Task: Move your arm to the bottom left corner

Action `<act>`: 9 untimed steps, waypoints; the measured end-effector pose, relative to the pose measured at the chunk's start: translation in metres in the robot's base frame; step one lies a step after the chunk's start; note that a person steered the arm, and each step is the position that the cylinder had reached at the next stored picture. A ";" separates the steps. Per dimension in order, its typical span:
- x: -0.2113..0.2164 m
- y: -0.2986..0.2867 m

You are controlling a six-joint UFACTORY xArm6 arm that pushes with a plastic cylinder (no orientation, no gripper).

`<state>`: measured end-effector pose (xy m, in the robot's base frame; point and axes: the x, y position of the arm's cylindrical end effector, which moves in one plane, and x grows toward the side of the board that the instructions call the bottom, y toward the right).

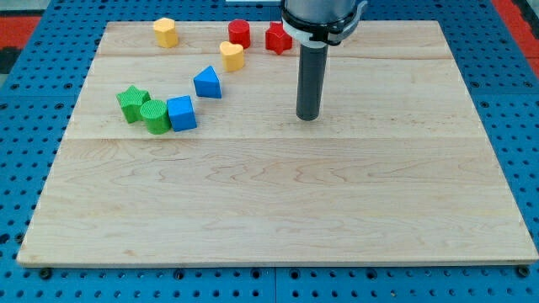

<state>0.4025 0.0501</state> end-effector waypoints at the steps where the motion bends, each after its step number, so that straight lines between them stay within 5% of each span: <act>1: 0.000 0.000; 6: -0.004 -0.018; 7: -0.033 -0.027; 9: -0.040 -0.082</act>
<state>0.3625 -0.0319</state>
